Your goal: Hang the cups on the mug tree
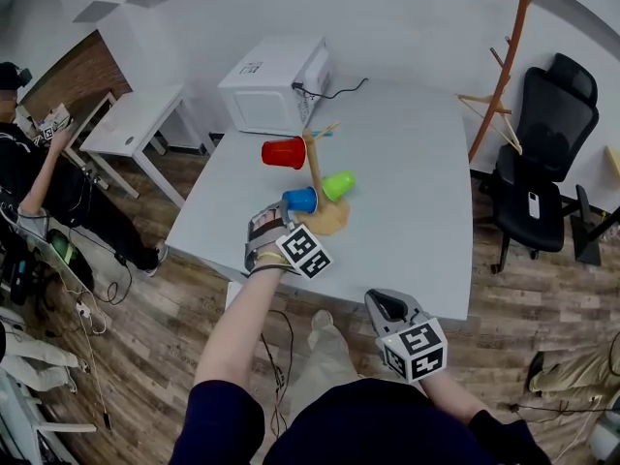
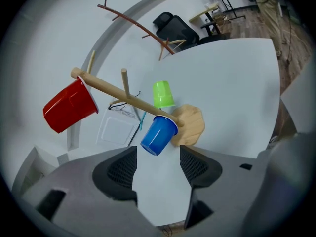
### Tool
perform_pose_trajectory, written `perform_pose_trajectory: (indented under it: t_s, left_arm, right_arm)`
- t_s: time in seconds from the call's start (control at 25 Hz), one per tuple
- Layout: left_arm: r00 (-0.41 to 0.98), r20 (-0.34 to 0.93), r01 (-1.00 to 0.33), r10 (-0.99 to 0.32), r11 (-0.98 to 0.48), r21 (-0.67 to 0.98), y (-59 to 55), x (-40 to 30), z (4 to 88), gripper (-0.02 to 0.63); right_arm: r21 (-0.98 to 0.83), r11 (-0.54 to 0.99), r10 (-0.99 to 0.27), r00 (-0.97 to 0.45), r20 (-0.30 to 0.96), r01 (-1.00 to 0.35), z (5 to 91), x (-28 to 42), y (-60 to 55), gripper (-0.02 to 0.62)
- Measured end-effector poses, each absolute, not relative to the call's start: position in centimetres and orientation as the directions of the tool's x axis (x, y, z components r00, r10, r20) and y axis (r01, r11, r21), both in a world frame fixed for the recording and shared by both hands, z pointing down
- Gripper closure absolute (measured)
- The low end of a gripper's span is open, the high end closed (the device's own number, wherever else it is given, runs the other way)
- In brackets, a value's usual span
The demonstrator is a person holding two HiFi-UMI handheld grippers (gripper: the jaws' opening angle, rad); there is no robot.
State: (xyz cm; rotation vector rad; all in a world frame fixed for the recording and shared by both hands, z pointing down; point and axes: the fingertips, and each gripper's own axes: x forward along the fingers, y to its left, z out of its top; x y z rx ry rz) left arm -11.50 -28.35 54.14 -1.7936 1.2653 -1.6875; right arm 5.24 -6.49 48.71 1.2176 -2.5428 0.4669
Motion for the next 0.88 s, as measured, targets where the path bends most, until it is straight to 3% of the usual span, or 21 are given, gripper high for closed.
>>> perform_pose_trajectory:
  t_s: [0.08, 0.4, 0.88]
  left_arm:
    - [-0.108, 0.593, -0.381, -0.798, -0.518, -0.766, -27.3, -11.2, 53.8, 0.339]
    - [-0.059, 0.521, -0.454, -0.852, -0.442, -0.774, -23.7, -9.8, 51.4, 0.545]
    - [0.098, 0.485, -0.700, -0.869, -0.407, -0.587, -14.9, -6.9, 50.2, 0.586]
  right_arm:
    - [-0.162, 0.598, -0.695, -0.609, 0.383, -0.785, 48.6, 5.3, -5.8, 0.563]
    - [-0.148, 0.618, -0.687, -0.622, 0.375, -0.772, 48.3, 5.7, -3.4, 0.563]
    - [-0.148, 0.635, -0.677, -0.639, 0.366, -0.758, 48.0, 6.7, -0.8, 0.563]
